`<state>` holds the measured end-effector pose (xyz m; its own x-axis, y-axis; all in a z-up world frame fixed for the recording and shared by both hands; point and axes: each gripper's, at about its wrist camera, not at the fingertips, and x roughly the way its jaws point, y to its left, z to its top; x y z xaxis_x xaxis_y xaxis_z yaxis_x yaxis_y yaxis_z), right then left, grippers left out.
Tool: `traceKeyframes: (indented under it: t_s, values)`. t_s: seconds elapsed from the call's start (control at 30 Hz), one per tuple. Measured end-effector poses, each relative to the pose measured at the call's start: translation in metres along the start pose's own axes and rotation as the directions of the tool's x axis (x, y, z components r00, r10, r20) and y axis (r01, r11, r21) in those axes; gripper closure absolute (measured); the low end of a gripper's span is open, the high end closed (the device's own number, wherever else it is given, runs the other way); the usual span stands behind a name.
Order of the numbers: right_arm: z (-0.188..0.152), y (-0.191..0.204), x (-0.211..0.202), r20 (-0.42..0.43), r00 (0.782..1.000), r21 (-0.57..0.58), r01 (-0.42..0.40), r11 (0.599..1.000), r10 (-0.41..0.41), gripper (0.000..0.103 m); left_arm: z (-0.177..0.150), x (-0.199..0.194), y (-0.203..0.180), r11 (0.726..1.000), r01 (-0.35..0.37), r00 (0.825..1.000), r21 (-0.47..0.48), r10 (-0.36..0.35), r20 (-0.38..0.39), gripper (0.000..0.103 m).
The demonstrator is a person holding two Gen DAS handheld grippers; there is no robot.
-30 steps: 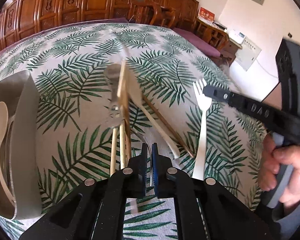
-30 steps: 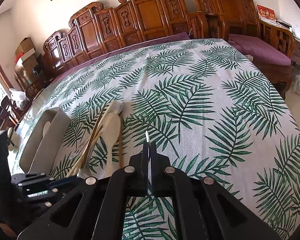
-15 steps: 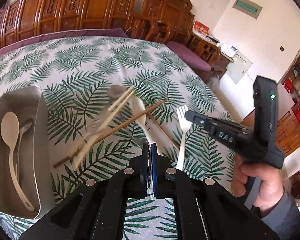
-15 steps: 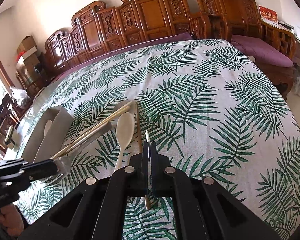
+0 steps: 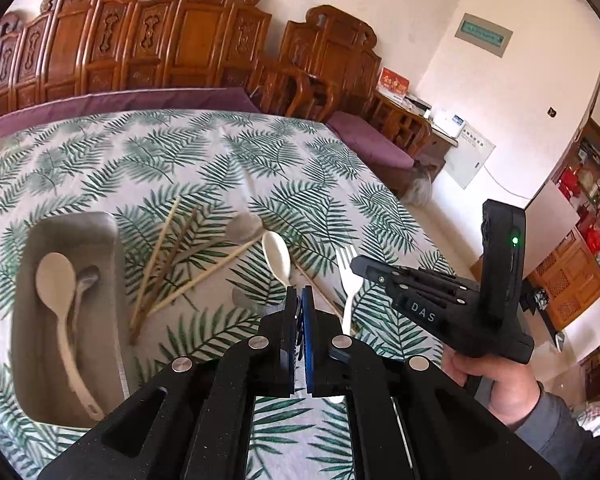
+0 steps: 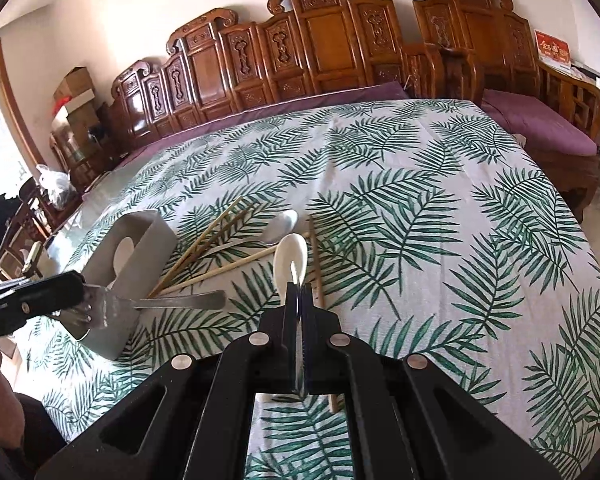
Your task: Organize utensils
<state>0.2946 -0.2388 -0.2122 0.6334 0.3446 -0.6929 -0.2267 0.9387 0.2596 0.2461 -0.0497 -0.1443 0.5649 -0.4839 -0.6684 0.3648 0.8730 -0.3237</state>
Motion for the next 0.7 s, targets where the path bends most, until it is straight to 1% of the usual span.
traceKeyframes:
  t_s: [0.37,0.6,0.67,0.7]
  values:
    - [-0.001,0.024,-0.001,0.004,1.0,-0.04,-0.029,0.999,0.03,0.1,0.011,-0.045,0.029,0.999,-0.044,0.996,-0.025,0.046,0.077,0.102]
    - [0.008,0.044,-0.009,0.029,0.997,-0.068,-0.071,0.995,0.073,0.1,0.02,-0.07,0.062,0.992,-0.11,0.986,-0.064,0.117,0.12,0.101]
    - [0.012,0.051,-0.012,0.038,0.996,-0.079,-0.078,0.994,0.082,0.1,0.022,-0.074,0.075,0.992,-0.092,0.986,-0.091,0.103,0.128,0.101]
    - [0.014,0.054,-0.013,0.041,0.996,-0.086,-0.081,0.993,0.085,0.1,0.023,-0.075,0.078,0.991,-0.096,0.986,-0.096,0.108,0.129,0.1]
